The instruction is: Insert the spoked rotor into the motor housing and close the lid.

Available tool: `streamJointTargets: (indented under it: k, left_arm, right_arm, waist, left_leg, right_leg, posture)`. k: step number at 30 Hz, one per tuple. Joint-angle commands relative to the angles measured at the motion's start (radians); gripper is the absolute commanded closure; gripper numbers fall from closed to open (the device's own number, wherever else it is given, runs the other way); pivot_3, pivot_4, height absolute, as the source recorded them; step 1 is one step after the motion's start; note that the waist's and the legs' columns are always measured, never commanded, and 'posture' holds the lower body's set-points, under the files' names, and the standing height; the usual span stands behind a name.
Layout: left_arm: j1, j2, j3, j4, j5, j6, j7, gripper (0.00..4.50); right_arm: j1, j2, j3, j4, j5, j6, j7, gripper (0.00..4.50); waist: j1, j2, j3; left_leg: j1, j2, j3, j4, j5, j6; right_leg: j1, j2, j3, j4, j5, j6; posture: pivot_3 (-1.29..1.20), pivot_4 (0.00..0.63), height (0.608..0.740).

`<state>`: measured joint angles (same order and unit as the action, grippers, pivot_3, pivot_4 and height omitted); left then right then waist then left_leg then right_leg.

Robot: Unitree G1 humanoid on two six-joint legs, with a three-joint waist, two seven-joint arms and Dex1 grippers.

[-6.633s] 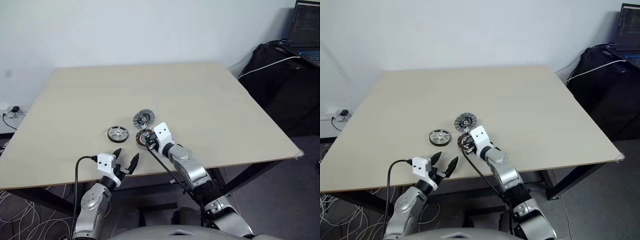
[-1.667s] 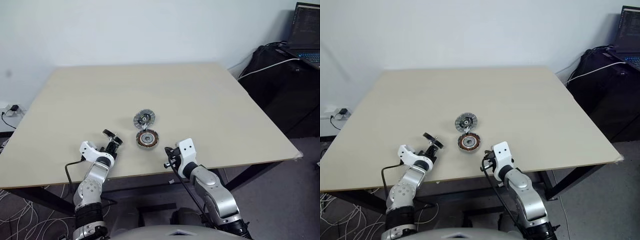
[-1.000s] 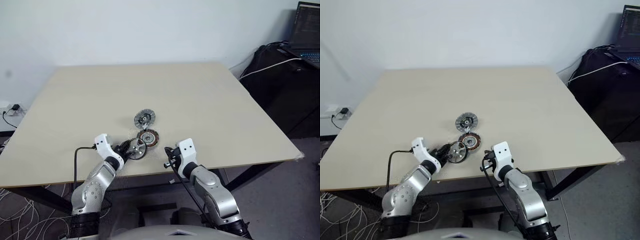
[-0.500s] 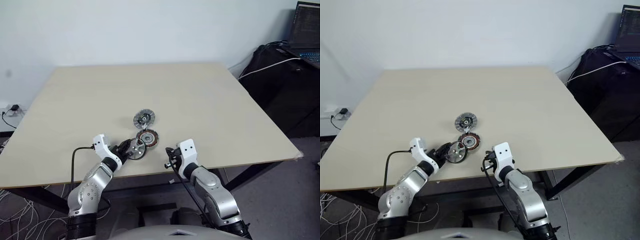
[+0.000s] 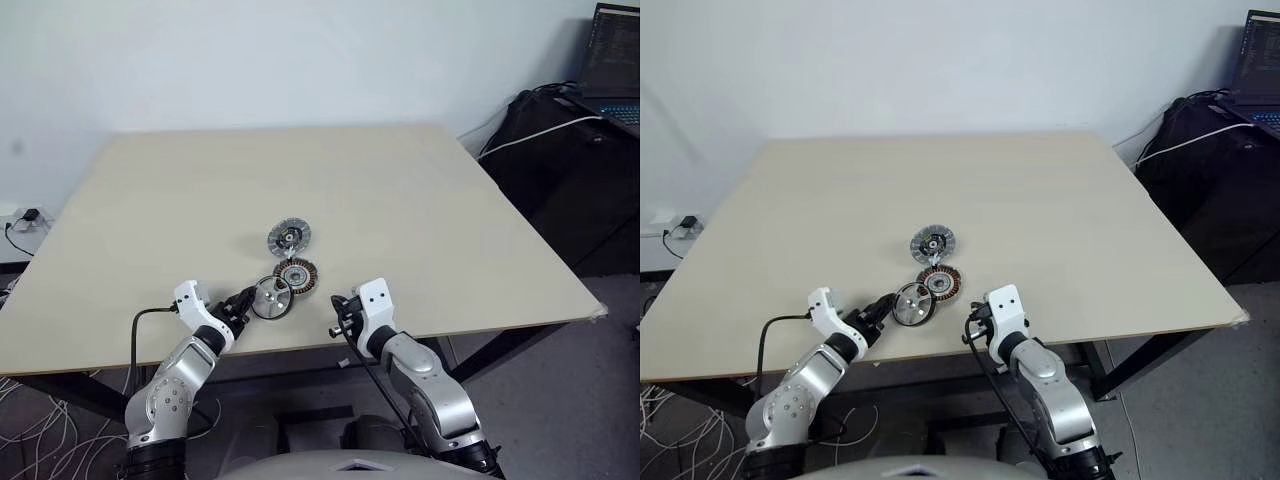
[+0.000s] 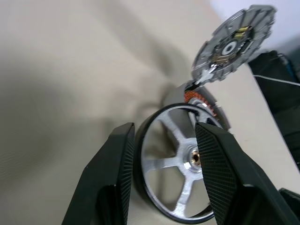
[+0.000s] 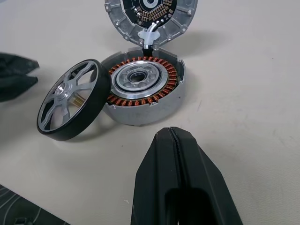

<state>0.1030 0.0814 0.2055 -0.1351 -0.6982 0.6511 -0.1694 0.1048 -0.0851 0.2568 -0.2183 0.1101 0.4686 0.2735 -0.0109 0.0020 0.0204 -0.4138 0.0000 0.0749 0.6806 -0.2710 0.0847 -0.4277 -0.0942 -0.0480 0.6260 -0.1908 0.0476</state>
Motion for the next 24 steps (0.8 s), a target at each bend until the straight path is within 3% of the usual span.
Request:
streamJointTargets:
  k: [1, 24]
  left_arm:
    - [-0.043, 0.029, -0.019, 0.003, 0.044, 0.026, 0.016, 2.34]
    - [-0.127, 0.087, -0.03, 0.062, 0.096, 0.15, -0.014, 2.34]
  right_arm:
    - [-0.009, 0.007, -0.009, -0.048, 0.012, -0.001, -0.005, 4.5]
    - [-0.009, 0.01, -0.013, -0.047, 0.015, -0.006, -0.015, 4.5]
  waist:
    - [0.0, 0.0, 0.0]
    - [0.0, 0.0, 0.0]
  left_leg:
    - [0.0, 0.0, 0.0, 0.0, 0.0, 0.0]
    - [0.0, 0.0, 0.0, -0.001, 0.0, -0.001]
  right_leg:
    - [0.0, 0.0, 0.0, 0.0, 0.0, 0.0]
    - [0.0, 0.0, 0.0, 0.0, 0.0, 0.0]
  posture:
    - [0.0, 0.0, 0.74]
    - [0.0, 0.0, 0.74]
